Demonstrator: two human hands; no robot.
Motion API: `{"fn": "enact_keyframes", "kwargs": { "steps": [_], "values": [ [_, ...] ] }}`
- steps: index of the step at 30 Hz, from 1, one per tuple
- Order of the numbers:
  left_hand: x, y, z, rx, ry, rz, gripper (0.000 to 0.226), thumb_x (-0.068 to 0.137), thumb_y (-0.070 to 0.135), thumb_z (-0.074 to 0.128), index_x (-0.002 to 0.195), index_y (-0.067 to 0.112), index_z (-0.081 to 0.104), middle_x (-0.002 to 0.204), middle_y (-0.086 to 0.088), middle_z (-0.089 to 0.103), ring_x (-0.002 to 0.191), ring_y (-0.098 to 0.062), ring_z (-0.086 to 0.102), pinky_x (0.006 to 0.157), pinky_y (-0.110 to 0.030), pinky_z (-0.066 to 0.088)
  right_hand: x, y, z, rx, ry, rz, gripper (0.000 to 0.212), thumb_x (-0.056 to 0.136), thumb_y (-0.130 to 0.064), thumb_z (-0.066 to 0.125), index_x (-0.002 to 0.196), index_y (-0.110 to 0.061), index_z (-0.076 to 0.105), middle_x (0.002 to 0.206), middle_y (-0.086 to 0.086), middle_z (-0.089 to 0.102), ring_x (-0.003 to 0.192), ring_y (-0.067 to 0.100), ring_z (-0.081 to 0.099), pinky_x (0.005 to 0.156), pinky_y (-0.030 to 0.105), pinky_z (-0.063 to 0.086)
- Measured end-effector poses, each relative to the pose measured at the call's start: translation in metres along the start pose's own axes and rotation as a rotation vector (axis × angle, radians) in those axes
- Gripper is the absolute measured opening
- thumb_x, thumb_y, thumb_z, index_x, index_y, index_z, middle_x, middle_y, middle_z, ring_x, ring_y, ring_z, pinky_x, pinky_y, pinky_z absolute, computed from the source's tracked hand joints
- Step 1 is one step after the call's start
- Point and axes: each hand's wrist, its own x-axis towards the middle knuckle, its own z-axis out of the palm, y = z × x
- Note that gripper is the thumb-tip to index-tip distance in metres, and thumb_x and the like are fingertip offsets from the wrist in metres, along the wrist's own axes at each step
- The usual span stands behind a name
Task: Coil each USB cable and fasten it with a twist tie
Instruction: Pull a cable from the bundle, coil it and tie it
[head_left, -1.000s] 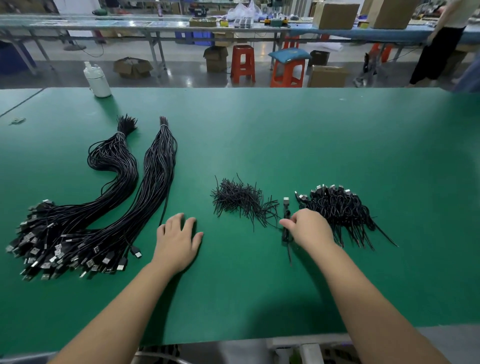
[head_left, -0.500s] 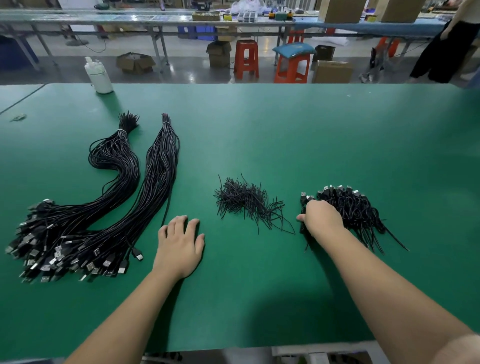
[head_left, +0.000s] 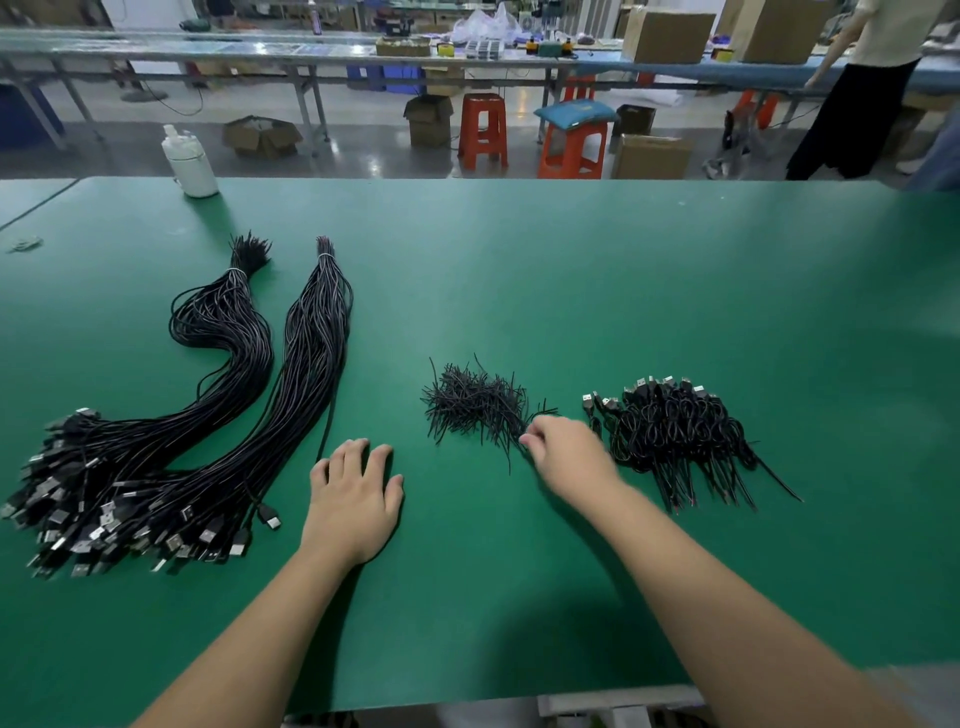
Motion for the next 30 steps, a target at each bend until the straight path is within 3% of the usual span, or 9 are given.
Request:
{"fn": "enact_keyframes", "kwargs": {
  "steps": [3,6,11,17,20,22,24,27,30],
  "values": [
    [-0.001,0.001,-0.002,0.016,0.001,-0.001,0.056,0.094,0.051,0.022,0.139,0.024,0.044,0.146,-0.008,0.041,0.139,-0.027,0.031,0.111,-0.045,0.022,-0.016,-0.016,0.04,0.218,0.001,0.002,0.021,0.102,-0.028,0.05,0.104,-0.016,0.067,0.101,-0.001,0.067,0.091,0.017,0.061,0.085,0.038,0.052],
    [-0.001,0.002,-0.003,0.009,0.004,-0.009,0.055,0.093,0.051,0.024,0.136,0.026,0.047,0.145,-0.008,0.042,0.14,-0.028,0.029,0.112,-0.046,0.02,-0.036,-0.016,0.076,0.228,0.044,-0.032,0.019,0.102,-0.029,0.048,0.1,-0.018,0.063,0.097,-0.006,0.058,0.089,0.013,0.056,0.084,0.033,0.049],
    [-0.008,0.006,-0.01,-0.027,0.127,-0.081,0.035,0.085,0.032,0.052,0.112,0.012,0.063,0.134,-0.015,0.053,0.134,-0.034,0.038,0.109,-0.052,0.027,-0.044,-0.008,0.091,0.241,0.174,-0.084,0.018,0.102,-0.029,0.047,0.098,-0.02,0.061,0.091,-0.011,0.051,0.083,0.006,0.05,0.077,0.027,0.048],
    [0.001,-0.006,-0.023,-0.418,0.128,-0.395,0.037,0.087,0.02,0.062,0.123,0.01,0.059,0.14,-0.02,0.034,0.125,-0.037,0.029,0.1,-0.049,0.039,-0.044,-0.009,0.092,0.266,0.194,-0.083,0.017,0.101,-0.029,0.049,0.094,-0.021,0.062,0.088,-0.012,0.05,0.081,0.007,0.051,0.073,0.027,0.047],
    [0.013,-0.026,-0.038,-0.368,-0.052,-0.482,0.035,0.09,0.021,0.056,0.125,0.017,0.054,0.131,-0.015,0.036,0.108,-0.035,0.043,0.084,-0.043,0.048,-0.043,-0.01,0.092,0.264,0.2,-0.081,0.017,0.101,-0.029,0.049,0.093,-0.022,0.062,0.087,-0.013,0.049,0.08,0.005,0.05,0.072,0.024,0.046],
    [0.018,-0.034,-0.048,-0.204,-0.241,-0.424,0.038,0.093,0.02,0.049,0.131,0.02,0.046,0.117,-0.012,0.049,0.087,-0.029,0.055,0.069,-0.036,0.047,-0.044,-0.01,0.092,0.264,0.201,-0.083,0.016,0.101,-0.029,0.049,0.093,-0.022,0.062,0.087,-0.013,0.049,0.08,0.005,0.051,0.072,0.024,0.046],
    [0.02,-0.036,-0.054,-0.13,-0.32,-0.329,0.041,0.091,0.014,0.047,0.132,0.021,0.043,0.101,-0.008,0.059,0.081,-0.026,0.06,0.062,-0.034,0.048,-0.044,-0.01,0.092,0.264,0.202,-0.083,0.016,0.101,-0.029,0.049,0.094,-0.022,0.062,0.088,-0.013,0.049,0.081,0.005,0.051,0.073,0.025,0.047],
    [0.02,-0.028,-0.056,-0.199,-0.347,-0.213,0.029,0.087,0.013,0.051,0.113,0.023,0.06,0.099,-0.004,0.066,0.079,-0.022,0.061,0.065,-0.029,0.05,-0.044,-0.01,0.092,0.261,0.201,-0.084,0.016,0.101,-0.029,0.049,0.094,-0.022,0.062,0.088,-0.012,0.05,0.082,0.005,0.051,0.074,0.025,0.047],
    [0.019,-0.019,-0.052,-0.276,-0.309,-0.072,0.031,0.087,0.004,0.046,0.099,0.019,0.07,0.105,-0.004,0.07,0.094,-0.021,0.064,0.082,-0.025,0.049,-0.044,-0.009,0.093,0.257,0.208,-0.093,0.016,0.101,-0.028,0.049,0.094,-0.021,0.062,0.088,-0.012,0.05,0.082,0.006,0.05,0.074,0.024,0.045]
  ]
}}
